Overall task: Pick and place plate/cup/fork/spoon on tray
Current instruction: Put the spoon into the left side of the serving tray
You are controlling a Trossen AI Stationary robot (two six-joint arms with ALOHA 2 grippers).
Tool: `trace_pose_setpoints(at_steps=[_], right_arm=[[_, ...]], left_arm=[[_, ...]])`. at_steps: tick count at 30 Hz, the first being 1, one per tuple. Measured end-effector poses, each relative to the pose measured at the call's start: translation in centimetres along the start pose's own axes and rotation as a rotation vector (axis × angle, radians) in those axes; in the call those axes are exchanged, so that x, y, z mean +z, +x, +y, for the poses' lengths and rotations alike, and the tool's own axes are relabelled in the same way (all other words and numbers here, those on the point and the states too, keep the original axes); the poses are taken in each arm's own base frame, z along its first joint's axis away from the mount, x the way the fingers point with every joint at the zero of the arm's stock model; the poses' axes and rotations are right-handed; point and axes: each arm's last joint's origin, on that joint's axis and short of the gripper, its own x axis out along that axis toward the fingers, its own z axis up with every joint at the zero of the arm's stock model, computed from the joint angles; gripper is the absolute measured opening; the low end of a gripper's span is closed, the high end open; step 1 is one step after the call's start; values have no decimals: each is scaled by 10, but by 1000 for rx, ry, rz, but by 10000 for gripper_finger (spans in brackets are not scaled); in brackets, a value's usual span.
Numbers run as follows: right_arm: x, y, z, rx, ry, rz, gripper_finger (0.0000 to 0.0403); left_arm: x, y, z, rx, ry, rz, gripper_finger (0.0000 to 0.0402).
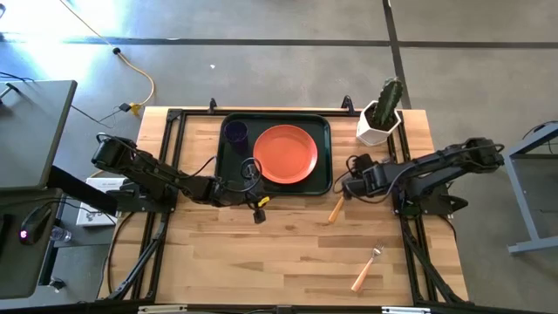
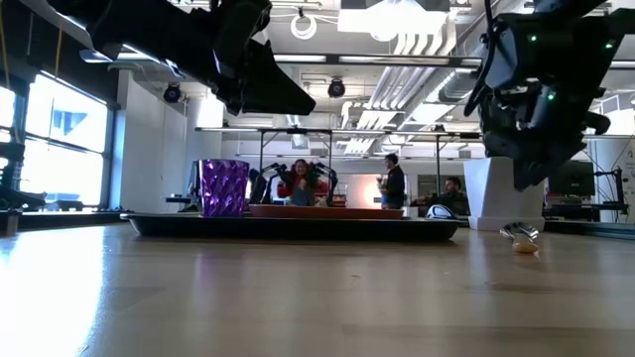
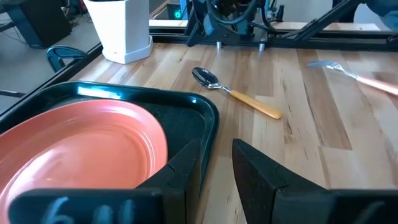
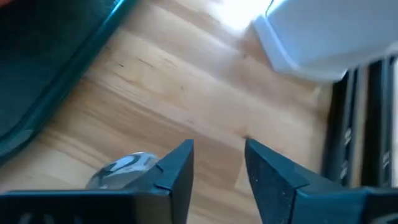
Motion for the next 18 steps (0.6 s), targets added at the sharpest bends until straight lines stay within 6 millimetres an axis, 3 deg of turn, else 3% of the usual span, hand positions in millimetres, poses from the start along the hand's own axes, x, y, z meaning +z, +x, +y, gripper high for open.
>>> trace_pose_setpoints(at_steps=[9,18], right_arm=[[6,18,7,-46,65,42,210],[-7,40,31,-62,-42,121,216]], left_arm=[[-2,0,0,7,10,18,82],[-7,0,3,74,21,65,82]])
